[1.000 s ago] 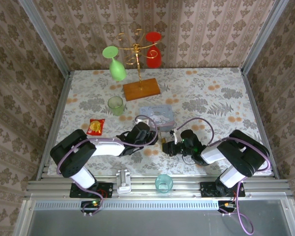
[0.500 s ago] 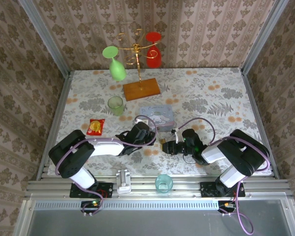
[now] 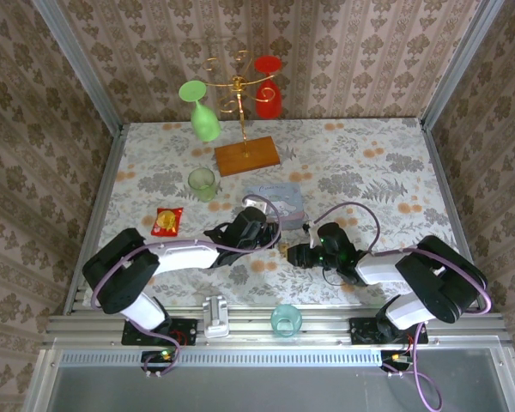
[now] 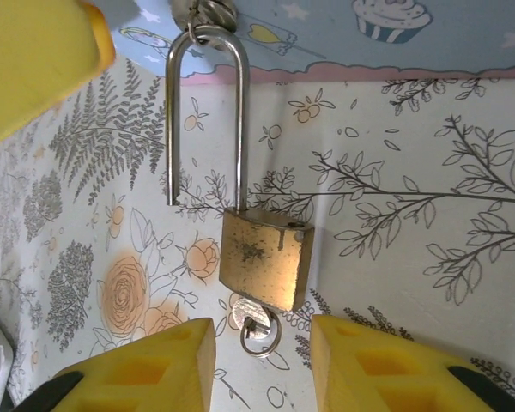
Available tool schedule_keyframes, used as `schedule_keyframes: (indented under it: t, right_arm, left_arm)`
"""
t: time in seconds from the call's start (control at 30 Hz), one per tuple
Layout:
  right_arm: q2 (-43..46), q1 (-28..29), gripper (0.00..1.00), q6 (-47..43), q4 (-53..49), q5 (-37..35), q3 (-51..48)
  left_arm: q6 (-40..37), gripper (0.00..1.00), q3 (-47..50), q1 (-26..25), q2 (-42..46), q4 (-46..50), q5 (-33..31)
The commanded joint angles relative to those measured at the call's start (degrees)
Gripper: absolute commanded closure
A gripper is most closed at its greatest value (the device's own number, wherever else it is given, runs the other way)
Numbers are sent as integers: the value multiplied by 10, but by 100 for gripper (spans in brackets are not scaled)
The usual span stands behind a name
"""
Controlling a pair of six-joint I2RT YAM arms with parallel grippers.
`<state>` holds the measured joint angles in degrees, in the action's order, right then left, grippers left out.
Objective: Unlock a padlock with a key
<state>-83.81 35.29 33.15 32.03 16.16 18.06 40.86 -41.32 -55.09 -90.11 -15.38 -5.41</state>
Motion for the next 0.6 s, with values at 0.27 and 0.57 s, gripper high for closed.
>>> schedule_keyframes:
  t: [0.27,0.57]
  right_arm:
    - [-13,14,58,-26,-163,-109,95]
    - [-44,33,56,-24,-150,-107,120]
  left_arm:
    - [-12,71,29,-1,50,26,-29]
    - [-22,70,51,10,120,55,-42]
